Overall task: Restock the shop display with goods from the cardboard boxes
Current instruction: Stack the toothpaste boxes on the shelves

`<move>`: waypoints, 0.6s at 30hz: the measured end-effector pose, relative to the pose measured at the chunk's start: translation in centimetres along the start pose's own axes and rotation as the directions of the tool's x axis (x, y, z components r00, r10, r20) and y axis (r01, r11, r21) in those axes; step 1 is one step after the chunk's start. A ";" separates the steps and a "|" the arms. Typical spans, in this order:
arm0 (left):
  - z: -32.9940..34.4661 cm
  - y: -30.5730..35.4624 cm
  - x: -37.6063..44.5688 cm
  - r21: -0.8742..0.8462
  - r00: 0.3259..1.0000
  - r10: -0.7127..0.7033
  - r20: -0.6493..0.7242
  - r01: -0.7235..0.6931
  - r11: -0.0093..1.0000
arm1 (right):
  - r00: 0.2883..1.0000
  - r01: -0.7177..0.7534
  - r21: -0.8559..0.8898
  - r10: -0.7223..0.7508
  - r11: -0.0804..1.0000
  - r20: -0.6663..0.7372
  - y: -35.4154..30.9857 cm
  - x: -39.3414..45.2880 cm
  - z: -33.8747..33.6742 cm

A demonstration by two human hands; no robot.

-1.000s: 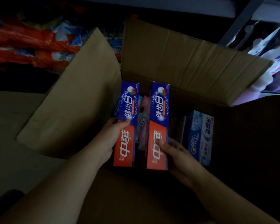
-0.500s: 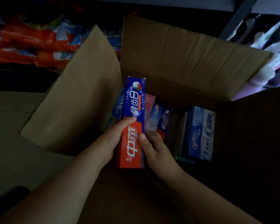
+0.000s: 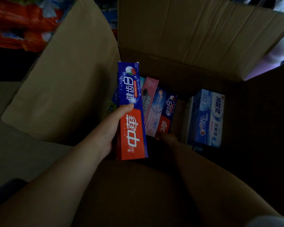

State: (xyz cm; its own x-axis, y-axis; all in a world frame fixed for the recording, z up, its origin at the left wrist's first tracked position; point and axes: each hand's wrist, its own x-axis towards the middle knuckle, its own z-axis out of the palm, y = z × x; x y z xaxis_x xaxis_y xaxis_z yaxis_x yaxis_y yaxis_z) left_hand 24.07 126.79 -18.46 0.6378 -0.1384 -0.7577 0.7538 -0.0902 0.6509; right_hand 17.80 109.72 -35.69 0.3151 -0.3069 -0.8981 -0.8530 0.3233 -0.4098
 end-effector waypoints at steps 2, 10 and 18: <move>0.0 -0.1 0.6 0.013 1.000 -0.012 -0.004 0.012 1.000 | 1.000 0.003 0.034 -0.003 0.999 -0.002 -0.4 -0.4 0.0; 0.2 1.3 0.5 0.002 0.999 -0.029 -0.046 0.029 1.000 | 1.000 -0.019 0.120 0.017 0.993 0.014 -1.4 0.1 -1.0; 0.2 3.1 2.1 0.008 0.997 -0.056 0.051 0.056 0.998 | 0.997 0.080 0.192 -0.080 0.978 -0.007 -2.2 -2.4 -1.6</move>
State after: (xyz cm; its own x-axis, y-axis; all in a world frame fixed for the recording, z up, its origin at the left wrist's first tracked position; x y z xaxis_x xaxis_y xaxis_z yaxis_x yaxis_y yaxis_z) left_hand 27.70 126.03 -17.99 0.5857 -0.1833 -0.7895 0.7868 -0.1052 0.6081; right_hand 18.25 108.32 -32.36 0.3795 -0.3383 -0.8611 -0.7294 0.4632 -0.5034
